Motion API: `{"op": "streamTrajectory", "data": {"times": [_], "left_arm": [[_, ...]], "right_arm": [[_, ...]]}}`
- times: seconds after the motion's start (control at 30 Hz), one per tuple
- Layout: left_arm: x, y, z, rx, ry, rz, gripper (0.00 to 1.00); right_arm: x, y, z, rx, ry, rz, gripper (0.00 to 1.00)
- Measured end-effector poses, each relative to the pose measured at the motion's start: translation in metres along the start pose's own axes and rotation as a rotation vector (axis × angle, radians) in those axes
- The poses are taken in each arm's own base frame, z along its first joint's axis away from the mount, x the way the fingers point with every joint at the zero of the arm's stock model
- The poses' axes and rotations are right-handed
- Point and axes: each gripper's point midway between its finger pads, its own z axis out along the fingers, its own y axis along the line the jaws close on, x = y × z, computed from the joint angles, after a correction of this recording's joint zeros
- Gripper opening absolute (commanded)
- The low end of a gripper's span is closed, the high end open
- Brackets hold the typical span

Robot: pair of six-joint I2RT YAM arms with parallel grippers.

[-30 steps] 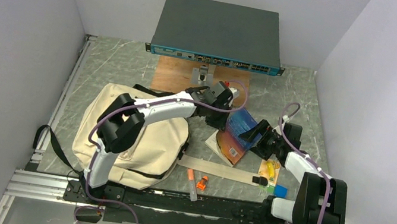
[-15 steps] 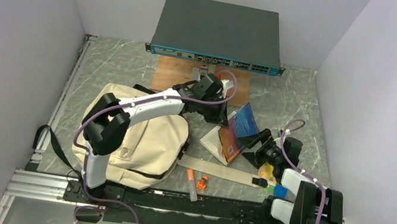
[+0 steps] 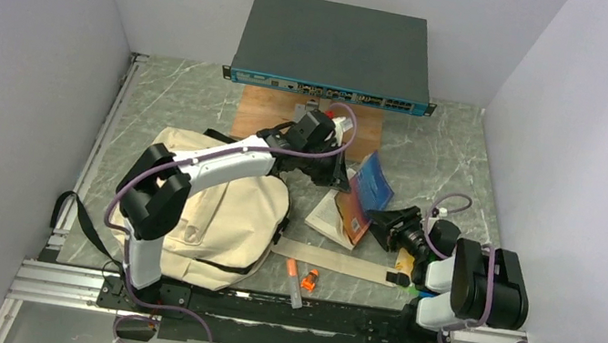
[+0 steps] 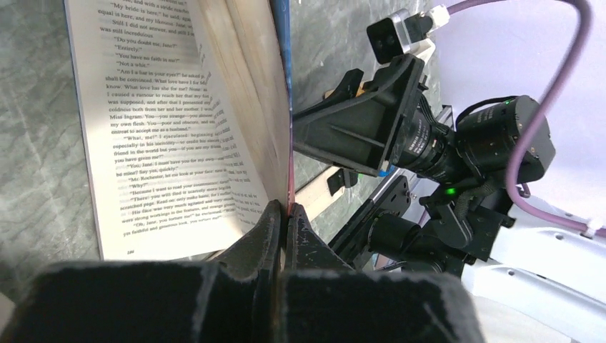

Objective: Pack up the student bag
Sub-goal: Pick up the book from the center of the board.

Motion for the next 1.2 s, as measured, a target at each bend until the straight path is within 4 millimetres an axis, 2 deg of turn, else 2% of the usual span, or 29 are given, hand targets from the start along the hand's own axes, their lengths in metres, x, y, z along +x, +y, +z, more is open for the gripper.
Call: {"op": "streamTrajectory", "data": {"times": [0.1,0.17,0.23,0.3,0.47,0.5,0.6,0.67,0.73,0.8,0.87,0.93,1.0,1.07,1.13,1.2], "left_arm": [[-0.001,0.004,-0.007,0.0,-0.027,-0.006,0.0],[-0.002,0.008,-0.011,-0.005,-0.04,-0.013,0.04],[-0.004,0.013,-0.014,-0.014,-0.047,-0.02,0.12],[-0.004,0.021,-0.015,-0.037,-0.052,-0.02,0.28],[0.001,0.039,-0.02,-0.123,-0.043,0.03,0.9],[0.004,0.045,-0.023,-0.154,-0.037,0.047,0.98],[0.015,0.057,-0.033,-0.257,-0.021,0.125,1.0],[0.024,0.056,-0.044,-0.354,-0.026,0.226,1.0],[0.031,0.041,-0.051,-0.414,-0.059,0.361,1.0],[0.04,0.018,-0.058,-0.45,-0.117,0.515,1.0],[0.051,-0.012,-0.063,-0.445,-0.209,0.714,1.0],[0.069,-0.031,-0.066,-0.42,-0.269,0.894,1.0],[0.091,-0.043,-0.06,-0.386,-0.313,1.091,1.0],[0.107,-0.039,-0.049,-0.39,-0.306,1.234,1.0],[0.111,-0.029,-0.034,-0.433,-0.286,1.354,1.0],[0.105,-0.022,-0.021,-0.482,-0.287,1.426,1.0]], "right_arm": [[-0.002,-0.003,0.003,-0.004,-0.023,0.025,0.24],[-0.001,0.0,0.006,-0.02,-0.019,0.024,0.13],[0.001,0.003,0.01,-0.039,-0.009,0.022,0.03],[0.002,0.003,0.012,-0.046,-0.006,0.037,0.0],[0.0,0.008,0.015,-0.079,0.001,0.088,0.0],[0.001,0.01,0.015,-0.085,0.004,0.097,0.0],[0.001,0.017,0.016,-0.101,0.018,0.117,0.0],[0.002,0.019,0.017,-0.1,0.028,0.118,0.0],[0.002,0.02,0.016,-0.082,0.033,0.129,0.0],[0.001,0.023,0.016,-0.053,0.038,0.124,0.0],[-0.002,0.026,0.016,-0.016,0.039,0.104,0.0],[-0.004,0.031,0.015,0.015,0.035,0.08,0.0],[-0.007,0.037,0.013,0.05,0.032,0.059,0.0],[-0.009,0.042,0.011,0.078,0.031,0.046,0.0],[-0.009,0.044,0.009,0.106,0.037,0.046,0.0],[-0.007,0.043,0.006,0.128,0.041,0.054,0.0]]}}
